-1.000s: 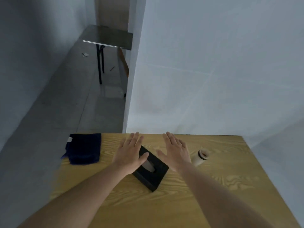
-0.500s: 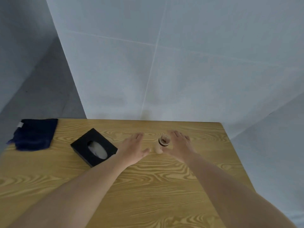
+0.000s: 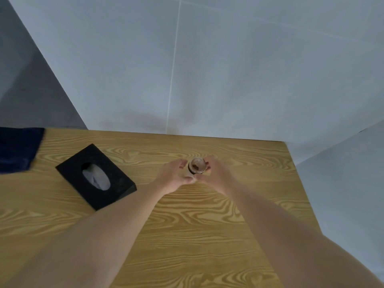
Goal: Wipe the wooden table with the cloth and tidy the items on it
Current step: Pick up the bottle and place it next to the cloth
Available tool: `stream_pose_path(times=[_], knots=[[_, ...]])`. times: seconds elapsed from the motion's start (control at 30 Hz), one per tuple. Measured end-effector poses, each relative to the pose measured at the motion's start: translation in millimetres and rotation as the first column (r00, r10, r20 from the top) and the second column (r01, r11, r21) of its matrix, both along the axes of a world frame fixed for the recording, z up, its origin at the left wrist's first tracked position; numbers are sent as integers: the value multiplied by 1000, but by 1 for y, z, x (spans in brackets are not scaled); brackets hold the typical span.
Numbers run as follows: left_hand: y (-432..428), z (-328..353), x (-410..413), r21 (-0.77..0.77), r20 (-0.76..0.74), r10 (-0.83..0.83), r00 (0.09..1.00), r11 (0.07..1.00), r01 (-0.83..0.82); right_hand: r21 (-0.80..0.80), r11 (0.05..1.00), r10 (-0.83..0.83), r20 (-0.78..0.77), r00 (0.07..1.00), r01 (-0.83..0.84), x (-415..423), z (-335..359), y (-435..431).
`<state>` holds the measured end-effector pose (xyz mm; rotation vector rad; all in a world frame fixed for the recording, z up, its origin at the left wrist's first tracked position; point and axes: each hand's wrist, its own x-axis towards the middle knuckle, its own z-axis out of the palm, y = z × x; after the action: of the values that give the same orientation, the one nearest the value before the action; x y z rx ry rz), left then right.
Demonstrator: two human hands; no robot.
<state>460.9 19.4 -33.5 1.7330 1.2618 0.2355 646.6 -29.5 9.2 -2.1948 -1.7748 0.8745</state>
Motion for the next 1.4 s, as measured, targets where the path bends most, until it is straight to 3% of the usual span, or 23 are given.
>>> stream_pose_path(times=[0.23, 0.6, 1.03, 1.4], knots=[[-2, -10, 5, -21, 148, 68, 987, 998, -66, 44, 999, 11, -19, 1000, -10, -2, -2, 1], [8, 24, -39, 37, 243, 71, 967, 996, -82, 99, 994, 52, -21, 998, -49, -37, 37, 17], [63, 101, -214, 177, 259, 223, 940, 946, -273, 242, 942, 251, -51, 967, -232, -204, 110, 100], [100, 84, -351, 177, 216, 339, 916, 909, -378, 236, 915, 354, -78, 932, -327, -342, 88, 158]])
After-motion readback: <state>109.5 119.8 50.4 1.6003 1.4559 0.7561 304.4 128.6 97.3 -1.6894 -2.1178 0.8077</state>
